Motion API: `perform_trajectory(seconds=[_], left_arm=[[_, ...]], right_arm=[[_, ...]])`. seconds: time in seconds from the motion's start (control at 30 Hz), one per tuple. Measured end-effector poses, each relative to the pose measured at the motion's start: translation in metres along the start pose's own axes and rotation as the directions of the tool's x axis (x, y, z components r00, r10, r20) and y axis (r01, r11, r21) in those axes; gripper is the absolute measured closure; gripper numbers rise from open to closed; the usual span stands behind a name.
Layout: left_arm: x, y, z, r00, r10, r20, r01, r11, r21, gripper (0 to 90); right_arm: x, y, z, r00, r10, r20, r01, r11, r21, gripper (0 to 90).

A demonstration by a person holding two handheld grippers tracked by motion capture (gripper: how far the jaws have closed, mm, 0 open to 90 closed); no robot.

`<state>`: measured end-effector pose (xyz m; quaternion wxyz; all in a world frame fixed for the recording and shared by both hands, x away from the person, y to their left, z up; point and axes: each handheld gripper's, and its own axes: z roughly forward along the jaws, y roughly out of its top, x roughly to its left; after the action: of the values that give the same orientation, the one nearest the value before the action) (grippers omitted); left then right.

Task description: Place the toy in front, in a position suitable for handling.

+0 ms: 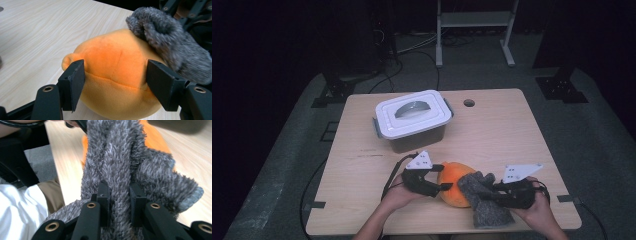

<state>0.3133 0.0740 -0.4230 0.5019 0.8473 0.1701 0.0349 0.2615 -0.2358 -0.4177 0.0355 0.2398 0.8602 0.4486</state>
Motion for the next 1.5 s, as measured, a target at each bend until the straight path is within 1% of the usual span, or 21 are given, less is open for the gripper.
perform_trajectory(seconds=[0.07, 0.1, 0.27, 0.3, 0.4, 0.43, 0.53, 0.57, 0.67, 0.7, 0.8, 0.83, 0.93, 1.0, 1.07, 1.1, 1.13, 1.23, 1.33, 1.43, 1.5], left_arm=[[0.001, -0.002, -0.001, 1.0, 0.0, 0.006, 0.0, 1.0, -0.005, 31.3], [0.001, -0.003, -0.001, 1.0, -0.001, 0.008, 0.001, 1.0, -0.008, 30.9], [0.0, -0.005, -0.002, 0.9997, 0.009, 0.022, -0.008, 0.9999, -0.01, 30.3], [-0.001, -0.006, -0.003, 0.9994, 0.025, 0.024, -0.024, 0.9997, -0.006, 30.0], [-0.002, -0.007, -0.003, 0.9987, 0.042, 0.03, -0.042, 0.9991, -0.004, 29.5], [-0.003, -0.007, -0.003, 0.9979, 0.054, 0.036, -0.054, 0.9985, -0.007, 29.3], [-0.008, -0.006, -0.001, 0.9956, 0.086, 0.037, -0.086, 0.9963, -0.012, 28.2], [-0.01, -0.006, -0.002, 0.9941, 0.104, 0.032, -0.104, 0.9946, -0.007, 27.5], [-0.011, -0.007, -0.002, 0.993, 0.113, 0.034, -0.113, 0.9936, -0.009, 27.3], [-0.012, -0.008, -0.002, 0.9913, 0.125, 0.039, -0.125, 0.9921, -0.015, 27.2], [-0.014, -0.006, -0.001, 0.9903, 0.134, 0.037, -0.133, 0.9909, -0.019, 26.7], [-0.015, -0.006, -0.002, 0.9892, 0.142, 0.035, -0.142, 0.9898, -0.014, 26.7], [-0.017, -0.005, -0.001, 0.988, 0.151, 0.032, -0.151, 0.9885, -0.013, 26.1], [-0.018, -0.005, 0.0, 0.987, 0.157, 0.035, -0.157, 0.9875, -0.016, 25.7], [-0.02, -0.003, 0.001, 0.9848, 0.171, 0.034, -0.17, 0.9852, -0.019, 25.7], [-0.023, -0.002, 0.002, 0.9824, 0.184, 0.033, -0.183, 0.9829, -0.019, 25.7], [-0.023, -0.002, 0.002, 0.9824, 0.184, 0.033, -0.183, 0.9829, -0.019, 25.6], [-0.026, -0.001, 0.003, 0.9792, 0.201, 0.028, -0.201, 0.9796, -0.009, 24.6], [-0.027, -0.002, 0.003, 0.9757, 0.218, 0.026, -0.218, 0.9758, 0.016, 20.6], [-0.025, 0.0, -0.001, 0.9748, 0.22, 0.035, -0.221, 0.9753, 0.012, 16.9], [-0.023, 0.001, -0.003, 0.9785, 0.201, 0.046, -0.201, 0.9795, 0.002, 14.6]], right_arm=[[-0.007, -0.008, -0.003, 0.9994, 0.031, 0.012, -0.031, 0.999, 0.006, 73.9], [-0.015, -0.017, -0.005, 0.9973, 0.07, 0.02, -0.07, 0.997, 0.008, 73.9], [-0.026, -0.024, -0.007, 0.9927, 0.113, 0.042, -0.114, 0.993, 0.024, 74.0], [-0.03, -0.025, -0.01, 0.9903, 0.131, 0.047, -0.131, 0.991, 0.014, 74.1], [-0.031, -0.022, -0.014, 0.9896, 0.136, 0.047, -0.135, 0.991, -0.012, 74.2], [-0.031, -0.016, -0.017, 0.9895, 0.139, 0.04, -0.137, 0.989, -0.049, 74.2], [-0.032, -0.009, -0.017, 0.99, 0.139, 0.027, -0.136, 0.987, -0.081, 74.2], [-0.032, -0.004, -0.014, 0.9908, 0.133, 0.022, -0.131, 0.988, -0.08, 74.2], [-0.034, -0.006, -0.008, 0.9904, 0.137, 0.021, -0.135, 0.989, -0.054, 74.2], [-0.036, -0.012, -0.002, 0.9879, 0.154, 0.012, -0.154, 0.988, -0.03, 74.1], [-0.04, -0.018, -0.002, 0.9845, 0.176, 0.006, -0.175, 0.984, -0.013, 74.1], [-0.042, -0.024, -0.005, 0.9817, 0.189, 0.023, -0.189, 0.982, 0.011, 74.0], [-0.042, -0.027, -0.01, 0.9808, 0.193, 0.024, -0.194, 0.981, 0.014, 74.1], [-0.04, -0.022, -0.016, 0.9838, 0.178, 0.022, -0.178, 0.984, -0.011, 74.2], [-0.035, -0.012, -0.02, 0.9868, 0.162, 0.01, -0.161, 0.986, -0.038, 74.2], [-0.03, 0.002, -0.019, 0.9921, 0.125, -0.007, -0.125, 0.991, -0.055, 74.2], [-0.03, 0.002, -0.019, 0.9921, 0.125, -0.007, -0.125, 0.991, -0.055, 74.2], [-0.025, 0.022, -0.011, 0.9964, 0.08, -0.026, -0.082, 0.995, -0.064, 74.2], [-0.024, 0.031, 0.002, 0.998, 0.053, -0.033, -0.054, 0.998, -0.031, 74.3], [-0.028, 0.025, 0.007, 0.9959, 0.079, -0.044, -0.08, 0.996, -0.026, 74.4], [-0.031, 0.016, 0.003, 0.9935, 0.104, -0.044, -0.106, 0.994, -0.03, 74.4]])
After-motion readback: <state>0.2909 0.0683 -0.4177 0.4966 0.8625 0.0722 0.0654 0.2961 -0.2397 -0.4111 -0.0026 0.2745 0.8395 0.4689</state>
